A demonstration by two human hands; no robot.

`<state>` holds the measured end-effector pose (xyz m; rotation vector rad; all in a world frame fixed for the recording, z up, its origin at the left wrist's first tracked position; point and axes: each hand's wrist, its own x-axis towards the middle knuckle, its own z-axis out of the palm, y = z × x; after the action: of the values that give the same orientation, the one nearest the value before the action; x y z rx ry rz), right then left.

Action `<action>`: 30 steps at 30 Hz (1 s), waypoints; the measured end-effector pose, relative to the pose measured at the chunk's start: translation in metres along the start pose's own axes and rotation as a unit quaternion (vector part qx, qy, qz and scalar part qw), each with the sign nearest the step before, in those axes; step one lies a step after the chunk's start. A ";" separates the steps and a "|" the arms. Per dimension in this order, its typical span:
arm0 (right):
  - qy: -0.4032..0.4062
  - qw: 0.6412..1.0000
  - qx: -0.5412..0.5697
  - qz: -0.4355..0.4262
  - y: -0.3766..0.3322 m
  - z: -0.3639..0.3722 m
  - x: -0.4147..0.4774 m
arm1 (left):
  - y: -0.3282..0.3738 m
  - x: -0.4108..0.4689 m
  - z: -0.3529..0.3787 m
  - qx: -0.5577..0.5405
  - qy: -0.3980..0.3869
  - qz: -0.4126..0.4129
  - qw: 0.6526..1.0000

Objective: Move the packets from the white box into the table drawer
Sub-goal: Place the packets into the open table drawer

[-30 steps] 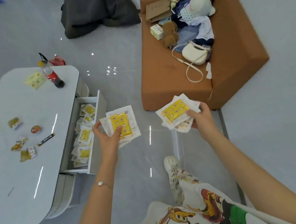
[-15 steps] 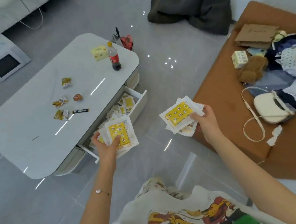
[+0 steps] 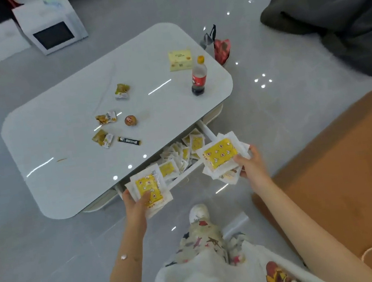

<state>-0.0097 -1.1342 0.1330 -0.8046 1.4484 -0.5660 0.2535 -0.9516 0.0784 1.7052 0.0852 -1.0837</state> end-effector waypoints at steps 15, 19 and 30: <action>0.026 0.987 -0.053 0.150 0.206 0.115 0.419 | -0.216 0.334 0.059 0.027 0.142 -0.146 0.979; 0.033 0.981 -0.081 0.171 0.234 0.128 0.458 | -0.239 0.362 0.064 0.026 0.160 -0.132 0.978; -0.014 0.925 -0.379 0.016 0.167 0.134 0.399 | -0.168 0.277 0.074 0.237 0.204 0.021 0.949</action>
<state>0.1289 -1.3168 -0.2577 -1.3769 1.6602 0.0638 0.2808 -1.0566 -0.2351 2.3406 0.0507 -0.7354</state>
